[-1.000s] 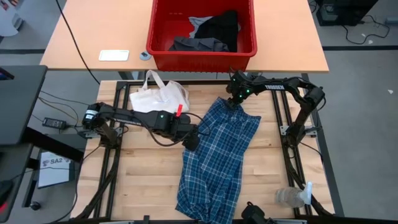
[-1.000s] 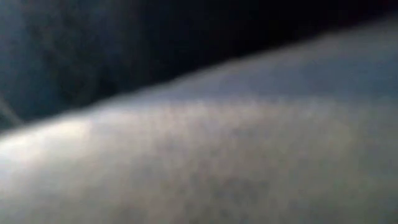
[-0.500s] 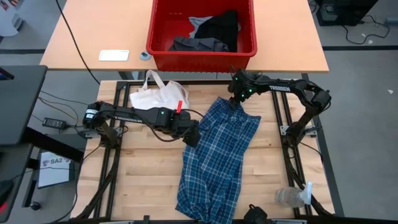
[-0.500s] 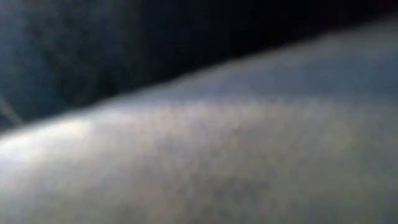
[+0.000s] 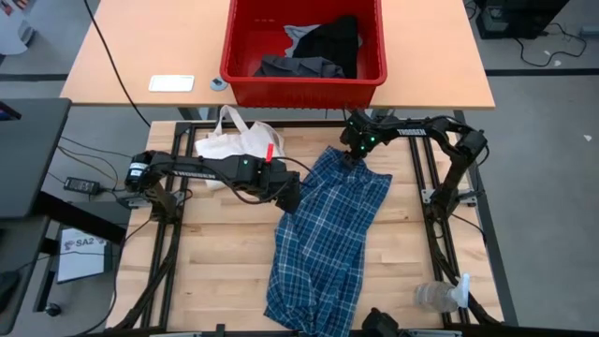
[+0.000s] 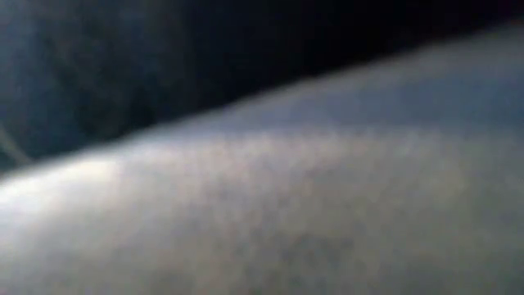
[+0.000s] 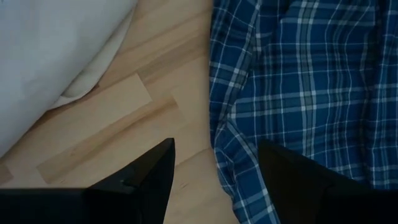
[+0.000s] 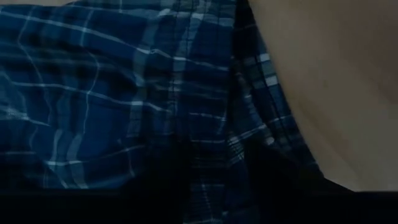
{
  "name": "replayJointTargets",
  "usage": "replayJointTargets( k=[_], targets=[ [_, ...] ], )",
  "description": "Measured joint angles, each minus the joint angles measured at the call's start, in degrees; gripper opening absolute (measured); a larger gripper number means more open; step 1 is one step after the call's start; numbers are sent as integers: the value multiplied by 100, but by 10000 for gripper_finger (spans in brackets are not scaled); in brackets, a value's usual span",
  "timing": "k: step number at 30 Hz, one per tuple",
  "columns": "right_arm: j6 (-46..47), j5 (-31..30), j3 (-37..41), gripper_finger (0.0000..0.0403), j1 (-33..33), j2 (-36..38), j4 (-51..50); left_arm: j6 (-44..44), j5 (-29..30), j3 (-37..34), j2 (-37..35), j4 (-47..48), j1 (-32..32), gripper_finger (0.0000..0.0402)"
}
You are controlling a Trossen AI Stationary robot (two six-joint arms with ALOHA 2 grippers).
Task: Fold laundry
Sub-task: Fold the blue pants
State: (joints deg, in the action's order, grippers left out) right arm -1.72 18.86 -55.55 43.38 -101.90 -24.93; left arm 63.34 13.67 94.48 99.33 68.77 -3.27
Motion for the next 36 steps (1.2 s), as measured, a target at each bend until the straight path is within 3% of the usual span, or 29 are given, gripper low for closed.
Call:
replayJointTargets(
  k=[5,11,20,25,30,36],
  targets=[
    [-28,621,7,118,-10,2,-27,11,0,0,0,-27,0,235],
    [-153,990,9,15,-17,2,120,55,0,0,2,-39,0,235],
    [14,1417,-15,4,-90,265,945,49,0,0,2,-37,-5,235],
    [-92,600,-471,3,-250,74,1519,-102,-2,0,2,-39,118,235],
    [-152,-597,-1079,2,-232,-60,1524,-208,-23,0,2,-42,233,235],
    [-99,-680,-1769,24,-157,-66,92,-226,-111,0,2,-42,175,235]
  ],
)
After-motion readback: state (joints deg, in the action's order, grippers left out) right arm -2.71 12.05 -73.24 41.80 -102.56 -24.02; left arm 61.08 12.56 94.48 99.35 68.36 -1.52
